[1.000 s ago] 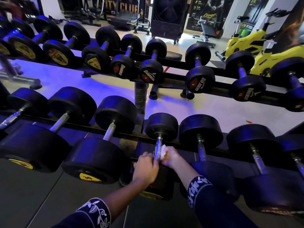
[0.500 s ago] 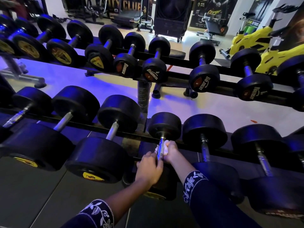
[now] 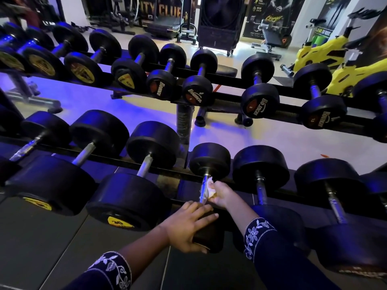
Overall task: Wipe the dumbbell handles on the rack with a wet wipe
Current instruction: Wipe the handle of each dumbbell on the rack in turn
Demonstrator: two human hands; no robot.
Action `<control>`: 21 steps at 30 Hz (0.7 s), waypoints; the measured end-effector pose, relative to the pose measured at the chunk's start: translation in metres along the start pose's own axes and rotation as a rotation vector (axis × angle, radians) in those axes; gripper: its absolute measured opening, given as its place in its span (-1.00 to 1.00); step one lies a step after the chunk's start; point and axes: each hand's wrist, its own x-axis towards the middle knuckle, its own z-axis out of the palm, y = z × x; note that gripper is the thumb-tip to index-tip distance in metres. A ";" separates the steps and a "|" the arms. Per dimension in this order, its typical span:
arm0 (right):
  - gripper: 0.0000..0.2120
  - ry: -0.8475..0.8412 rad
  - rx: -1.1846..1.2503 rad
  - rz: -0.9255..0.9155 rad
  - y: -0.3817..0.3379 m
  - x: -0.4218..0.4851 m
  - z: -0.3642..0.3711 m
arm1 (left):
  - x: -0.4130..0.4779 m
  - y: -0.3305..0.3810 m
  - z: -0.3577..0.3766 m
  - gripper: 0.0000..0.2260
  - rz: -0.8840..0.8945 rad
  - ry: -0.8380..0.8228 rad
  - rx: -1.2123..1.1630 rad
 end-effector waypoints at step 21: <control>-0.89 0.128 -0.948 -0.351 0.022 0.006 0.058 | -0.026 -0.023 -0.026 0.07 -0.369 -0.087 0.153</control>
